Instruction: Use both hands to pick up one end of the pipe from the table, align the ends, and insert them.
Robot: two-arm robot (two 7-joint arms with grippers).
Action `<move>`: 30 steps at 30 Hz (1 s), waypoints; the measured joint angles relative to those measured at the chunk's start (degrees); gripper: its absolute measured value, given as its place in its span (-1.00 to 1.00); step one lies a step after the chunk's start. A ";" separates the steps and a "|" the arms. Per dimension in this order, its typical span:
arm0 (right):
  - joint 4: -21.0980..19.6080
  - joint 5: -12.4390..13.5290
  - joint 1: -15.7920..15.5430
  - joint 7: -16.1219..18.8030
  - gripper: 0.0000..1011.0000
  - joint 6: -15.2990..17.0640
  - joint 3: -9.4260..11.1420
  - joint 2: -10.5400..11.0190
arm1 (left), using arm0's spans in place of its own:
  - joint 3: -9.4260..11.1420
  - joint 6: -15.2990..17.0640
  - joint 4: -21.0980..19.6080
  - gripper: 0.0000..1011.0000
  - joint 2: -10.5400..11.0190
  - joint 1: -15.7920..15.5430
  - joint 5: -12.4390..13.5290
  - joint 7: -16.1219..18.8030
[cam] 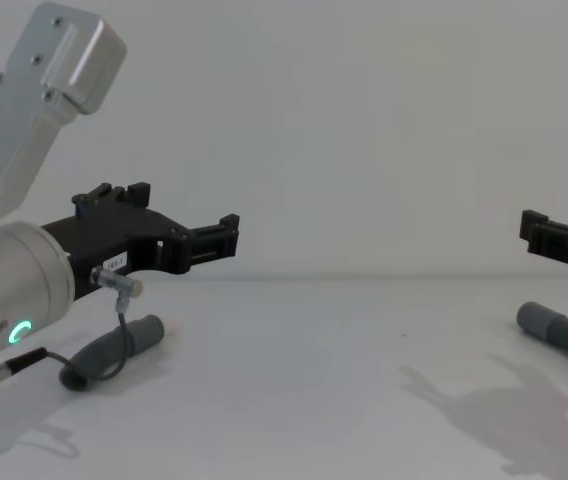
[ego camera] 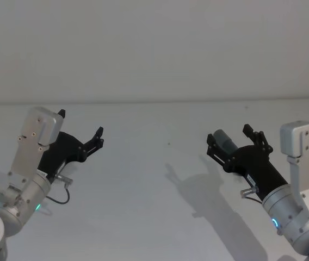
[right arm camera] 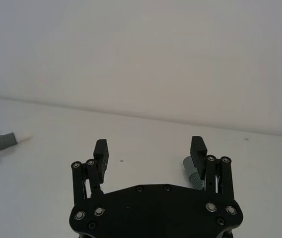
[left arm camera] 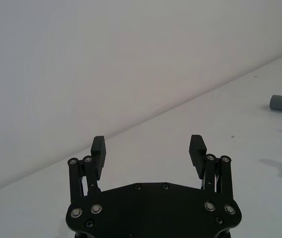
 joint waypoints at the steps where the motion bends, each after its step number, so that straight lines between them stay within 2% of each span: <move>1: 0.00 0.00 0.00 0.00 0.98 0.00 0.00 0.00 | 0.00 0.00 0.00 0.98 0.00 0.00 0.00 0.00; 30: 0.00 0.00 0.00 0.00 0.98 0.00 0.00 0.00 | 0.00 0.00 0.00 0.98 0.00 0.00 0.00 0.00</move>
